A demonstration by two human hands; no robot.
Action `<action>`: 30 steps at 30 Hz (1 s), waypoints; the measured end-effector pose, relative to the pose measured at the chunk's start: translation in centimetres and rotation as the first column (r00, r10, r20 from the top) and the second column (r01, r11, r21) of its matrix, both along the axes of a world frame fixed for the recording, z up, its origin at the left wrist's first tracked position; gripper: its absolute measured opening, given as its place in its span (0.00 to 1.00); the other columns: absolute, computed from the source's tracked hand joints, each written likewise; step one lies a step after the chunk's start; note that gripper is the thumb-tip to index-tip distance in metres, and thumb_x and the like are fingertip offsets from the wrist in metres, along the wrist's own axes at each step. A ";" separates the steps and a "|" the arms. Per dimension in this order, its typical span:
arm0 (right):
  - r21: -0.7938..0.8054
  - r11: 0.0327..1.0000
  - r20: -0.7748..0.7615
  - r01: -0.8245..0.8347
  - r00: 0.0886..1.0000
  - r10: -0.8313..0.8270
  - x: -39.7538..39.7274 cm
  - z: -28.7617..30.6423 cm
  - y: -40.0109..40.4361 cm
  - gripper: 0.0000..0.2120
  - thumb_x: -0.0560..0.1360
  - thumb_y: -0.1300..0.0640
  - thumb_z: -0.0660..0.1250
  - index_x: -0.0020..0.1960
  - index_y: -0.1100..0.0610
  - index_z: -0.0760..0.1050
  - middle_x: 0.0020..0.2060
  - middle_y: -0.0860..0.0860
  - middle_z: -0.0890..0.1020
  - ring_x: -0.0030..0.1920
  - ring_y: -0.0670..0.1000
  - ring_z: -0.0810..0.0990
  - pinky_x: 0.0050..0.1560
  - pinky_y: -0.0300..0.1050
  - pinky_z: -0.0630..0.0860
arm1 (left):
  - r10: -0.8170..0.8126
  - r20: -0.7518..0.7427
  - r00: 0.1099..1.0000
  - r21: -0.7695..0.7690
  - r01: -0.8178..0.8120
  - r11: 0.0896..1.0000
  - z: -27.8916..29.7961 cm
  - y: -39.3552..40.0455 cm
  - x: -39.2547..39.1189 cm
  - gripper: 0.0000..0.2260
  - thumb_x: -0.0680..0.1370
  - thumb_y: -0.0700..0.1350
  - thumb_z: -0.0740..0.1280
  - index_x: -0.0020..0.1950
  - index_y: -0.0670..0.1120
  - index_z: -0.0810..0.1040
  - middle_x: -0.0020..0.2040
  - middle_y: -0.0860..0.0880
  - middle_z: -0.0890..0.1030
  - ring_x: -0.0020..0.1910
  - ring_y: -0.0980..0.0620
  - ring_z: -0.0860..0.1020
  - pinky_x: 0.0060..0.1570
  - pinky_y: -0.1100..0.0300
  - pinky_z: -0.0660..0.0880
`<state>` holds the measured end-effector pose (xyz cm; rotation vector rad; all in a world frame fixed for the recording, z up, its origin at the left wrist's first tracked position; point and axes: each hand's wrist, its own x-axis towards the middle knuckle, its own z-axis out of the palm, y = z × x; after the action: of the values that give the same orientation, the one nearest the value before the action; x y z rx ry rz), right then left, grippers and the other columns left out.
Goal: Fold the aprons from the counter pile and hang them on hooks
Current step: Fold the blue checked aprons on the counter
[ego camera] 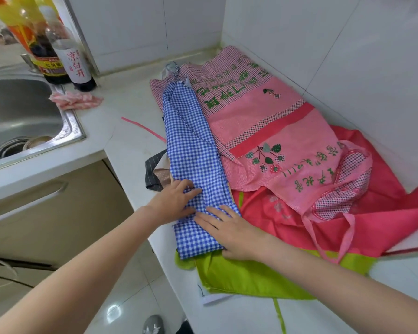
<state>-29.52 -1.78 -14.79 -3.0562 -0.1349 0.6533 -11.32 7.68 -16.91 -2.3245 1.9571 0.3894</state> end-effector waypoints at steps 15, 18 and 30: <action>0.108 0.981 -0.273 0.161 0.954 -0.126 2.9 2.9 -1.4 0.37 0.72 0.57 0.67 0.75 0.62 0.53 0.73 0.59 0.61 0.72 0.57 0.61 0.70 0.54 0.62 | 0.308 -0.490 0.815 0.181 -0.251 0.951 1.9 2.5 -0.3 0.13 0.81 0.44 0.59 0.62 0.47 0.78 0.60 0.48 0.78 0.57 0.51 0.75 0.59 0.61 0.68; 0.354 0.861 -0.249 0.366 0.924 -0.290 4.5 5.0 -4.7 0.20 0.70 0.53 0.70 0.60 0.57 0.75 0.43 0.49 0.80 0.41 0.46 0.77 0.43 0.42 0.72 | 0.496 -0.531 0.688 0.318 -0.380 0.868 2.6 2.0 -0.2 0.19 0.82 0.54 0.53 0.61 0.45 0.77 0.59 0.49 0.77 0.57 0.51 0.73 0.60 0.60 0.65; 0.616 0.238 -0.077 0.751 0.358 -0.931 5.6 -0.3 -4.7 0.23 0.77 0.41 0.61 0.34 0.58 0.64 0.29 0.51 0.69 0.30 0.49 0.68 0.30 0.45 0.62 | 0.609 -0.791 -0.059 0.444 -0.741 0.504 1.2 1.3 -0.1 0.19 0.78 0.57 0.61 0.44 0.41 0.76 0.44 0.44 0.80 0.41 0.47 0.80 0.37 0.60 0.80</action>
<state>-23.89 -6.47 -15.07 -2.0470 1.1092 -0.0170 -11.39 9.00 -15.68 -3.4059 0.3996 2.0923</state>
